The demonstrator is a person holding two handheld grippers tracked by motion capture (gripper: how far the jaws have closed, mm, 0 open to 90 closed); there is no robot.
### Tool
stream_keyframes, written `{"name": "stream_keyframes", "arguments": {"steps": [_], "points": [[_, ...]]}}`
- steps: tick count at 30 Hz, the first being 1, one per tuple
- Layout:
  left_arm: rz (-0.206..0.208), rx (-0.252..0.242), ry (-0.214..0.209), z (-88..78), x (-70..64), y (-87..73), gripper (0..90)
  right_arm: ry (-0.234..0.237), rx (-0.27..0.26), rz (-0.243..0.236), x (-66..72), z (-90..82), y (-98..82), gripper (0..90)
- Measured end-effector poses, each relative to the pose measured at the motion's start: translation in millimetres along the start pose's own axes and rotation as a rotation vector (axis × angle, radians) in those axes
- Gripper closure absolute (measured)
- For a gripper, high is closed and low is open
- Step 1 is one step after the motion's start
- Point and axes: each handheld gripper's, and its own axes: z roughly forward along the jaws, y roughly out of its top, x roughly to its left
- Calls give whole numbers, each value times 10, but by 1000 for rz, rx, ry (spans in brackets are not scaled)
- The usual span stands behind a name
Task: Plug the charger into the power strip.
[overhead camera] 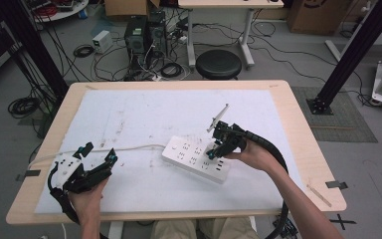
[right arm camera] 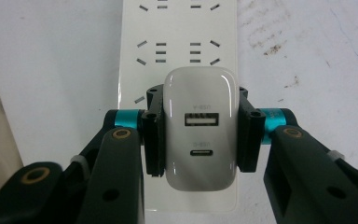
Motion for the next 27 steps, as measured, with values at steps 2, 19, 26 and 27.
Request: {"name": "stream_keyframes", "arguments": {"steps": [2, 19, 26, 27], "points": [[1, 3, -1, -2, -2, -1, 215, -3, 22, -1, -1, 14, 25, 632], [1, 2, 0, -15, -31, -21, 215, -3, 71, -19, -7, 86, 113, 634], [5, 2, -3, -13, -35, -13, 215, -14, 71, -25, 12, 108, 137, 635], [1, -3, 0, -16, -30, -12, 215, -13, 65, -30, 3, 111, 134, 635]]}}
